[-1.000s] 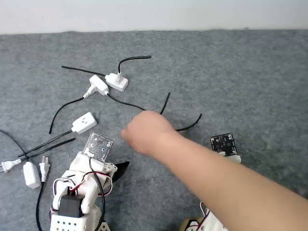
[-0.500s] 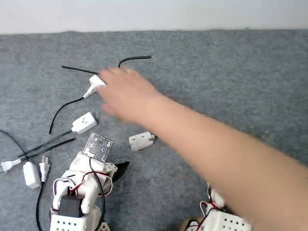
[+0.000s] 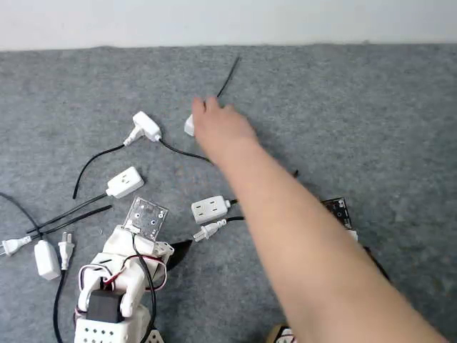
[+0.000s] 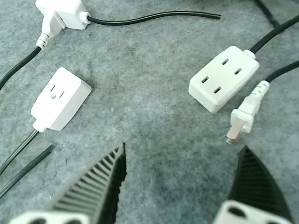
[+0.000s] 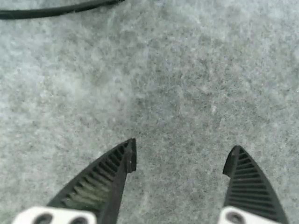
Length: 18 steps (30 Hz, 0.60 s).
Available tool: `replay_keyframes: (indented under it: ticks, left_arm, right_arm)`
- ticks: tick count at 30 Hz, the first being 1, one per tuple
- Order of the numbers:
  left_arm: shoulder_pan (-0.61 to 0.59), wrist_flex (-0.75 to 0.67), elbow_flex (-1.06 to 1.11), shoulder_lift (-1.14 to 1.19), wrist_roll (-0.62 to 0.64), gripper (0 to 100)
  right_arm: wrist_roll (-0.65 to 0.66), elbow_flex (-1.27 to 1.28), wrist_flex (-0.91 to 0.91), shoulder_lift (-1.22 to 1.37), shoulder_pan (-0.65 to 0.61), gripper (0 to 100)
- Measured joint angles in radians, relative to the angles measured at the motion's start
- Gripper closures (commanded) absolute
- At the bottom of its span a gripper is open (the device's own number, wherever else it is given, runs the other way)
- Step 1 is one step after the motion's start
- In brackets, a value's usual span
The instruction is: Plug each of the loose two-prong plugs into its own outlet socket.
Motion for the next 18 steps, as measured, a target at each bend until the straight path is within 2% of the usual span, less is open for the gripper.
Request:
replay_keyframes:
  ticks: [18]
  left_arm:
    - [0.000,0.000,0.000,0.000,0.000,64]
  right_arm:
    - [0.000,0.000,0.000,0.000,0.000,69.0]
